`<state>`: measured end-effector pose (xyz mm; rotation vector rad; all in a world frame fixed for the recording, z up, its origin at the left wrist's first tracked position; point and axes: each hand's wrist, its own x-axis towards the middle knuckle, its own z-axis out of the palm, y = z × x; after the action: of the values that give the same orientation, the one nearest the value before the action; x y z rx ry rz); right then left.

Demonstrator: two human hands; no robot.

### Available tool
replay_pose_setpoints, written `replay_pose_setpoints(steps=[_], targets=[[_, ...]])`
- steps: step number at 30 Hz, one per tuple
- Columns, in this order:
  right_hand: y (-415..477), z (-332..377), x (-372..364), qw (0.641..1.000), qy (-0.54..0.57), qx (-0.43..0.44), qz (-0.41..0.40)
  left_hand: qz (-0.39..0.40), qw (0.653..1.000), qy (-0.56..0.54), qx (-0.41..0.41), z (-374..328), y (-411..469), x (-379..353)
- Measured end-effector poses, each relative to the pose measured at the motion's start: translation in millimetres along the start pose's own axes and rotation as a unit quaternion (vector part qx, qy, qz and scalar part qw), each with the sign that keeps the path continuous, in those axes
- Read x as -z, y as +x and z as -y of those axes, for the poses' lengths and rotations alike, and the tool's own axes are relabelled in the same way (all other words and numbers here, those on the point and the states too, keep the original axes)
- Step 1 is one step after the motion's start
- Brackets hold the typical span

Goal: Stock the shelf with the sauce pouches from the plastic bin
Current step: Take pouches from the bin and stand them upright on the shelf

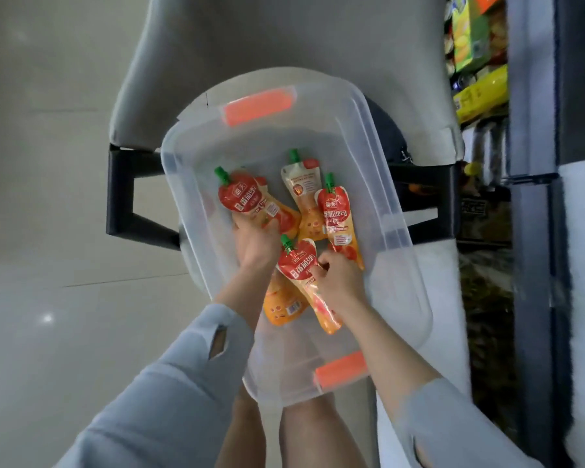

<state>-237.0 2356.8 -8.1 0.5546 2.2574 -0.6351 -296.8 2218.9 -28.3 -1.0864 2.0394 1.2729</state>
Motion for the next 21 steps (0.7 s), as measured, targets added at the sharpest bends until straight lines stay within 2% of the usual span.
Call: replay_pose_setpoints(steps=[3, 6, 9, 12, 17, 21], targets=[[-13.2, 1.3, 17.2, 0.999, 0.030, 0.025, -0.017, -0.022, 0.997, -0.034, 0.059, 0.2, 36.5, -14.8], [-19.4, 3.3, 24.1, 0.995, 0.081, 0.042, -0.047, -0.096, 0.984, -0.103, 0.108, -7.7, 47.5, -20.7], [-9.6, 9.4, 22.1, 0.990, 0.100, 0.022, -0.093, -0.111, 0.981, -0.106, 0.122, -13.8, 46.2, -18.8], [6.8, 22.2, 20.3, 0.986, 0.117, -0.010, -0.116, -0.088, 0.989, -0.074, 0.092, -16.7, 46.3, -14.9], [24.4, 32.1, 16.8, 0.985, 0.162, -0.036, -0.056, -0.028, 0.997, -0.068, 0.014, -25.3, 39.3, -12.6], [11.8, 25.5, 24.3, 0.976, 0.209, -0.021, -0.061, 0.004, 0.994, -0.087, -0.060, -36.8, 15.9, -3.8]])
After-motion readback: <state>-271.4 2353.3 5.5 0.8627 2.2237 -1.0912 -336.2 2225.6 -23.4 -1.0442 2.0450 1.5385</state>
